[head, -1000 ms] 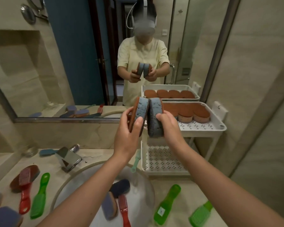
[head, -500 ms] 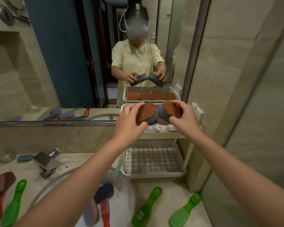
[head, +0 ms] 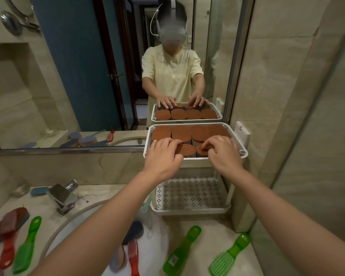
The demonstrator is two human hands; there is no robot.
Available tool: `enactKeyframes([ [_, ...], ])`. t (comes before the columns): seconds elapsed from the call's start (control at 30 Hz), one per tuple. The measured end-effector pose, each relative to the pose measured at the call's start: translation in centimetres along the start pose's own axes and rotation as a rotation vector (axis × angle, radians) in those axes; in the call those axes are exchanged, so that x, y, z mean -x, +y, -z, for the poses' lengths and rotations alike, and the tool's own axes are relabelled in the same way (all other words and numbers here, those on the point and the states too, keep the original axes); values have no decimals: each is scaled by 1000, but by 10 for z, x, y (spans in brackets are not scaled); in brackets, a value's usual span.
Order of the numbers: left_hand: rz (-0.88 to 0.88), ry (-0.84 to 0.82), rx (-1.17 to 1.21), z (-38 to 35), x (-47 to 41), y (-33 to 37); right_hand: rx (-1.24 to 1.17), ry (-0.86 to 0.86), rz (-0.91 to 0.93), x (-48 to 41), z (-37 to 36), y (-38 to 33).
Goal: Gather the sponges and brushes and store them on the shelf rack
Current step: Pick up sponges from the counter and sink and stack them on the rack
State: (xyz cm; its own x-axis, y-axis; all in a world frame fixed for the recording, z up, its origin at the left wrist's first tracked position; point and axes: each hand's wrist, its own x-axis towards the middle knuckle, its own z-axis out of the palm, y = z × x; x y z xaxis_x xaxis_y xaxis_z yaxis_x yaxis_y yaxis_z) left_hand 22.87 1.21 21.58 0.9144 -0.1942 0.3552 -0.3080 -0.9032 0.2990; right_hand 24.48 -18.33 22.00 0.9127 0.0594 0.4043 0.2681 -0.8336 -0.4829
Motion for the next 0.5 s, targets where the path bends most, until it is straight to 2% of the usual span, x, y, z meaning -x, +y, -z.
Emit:
enactKeyframes([
  [0.2, 11, 63, -13, -4, 1, -3, 2, 59, 34, 5, -3, 1],
  [0.33, -2, 32, -20, -3, 2, -4, -22, 67, 33, 8, -3, -3],
  [0.5, -15, 131, 130, 1, 13, -7, -159, 102, 57, 20, -7, -20],
])
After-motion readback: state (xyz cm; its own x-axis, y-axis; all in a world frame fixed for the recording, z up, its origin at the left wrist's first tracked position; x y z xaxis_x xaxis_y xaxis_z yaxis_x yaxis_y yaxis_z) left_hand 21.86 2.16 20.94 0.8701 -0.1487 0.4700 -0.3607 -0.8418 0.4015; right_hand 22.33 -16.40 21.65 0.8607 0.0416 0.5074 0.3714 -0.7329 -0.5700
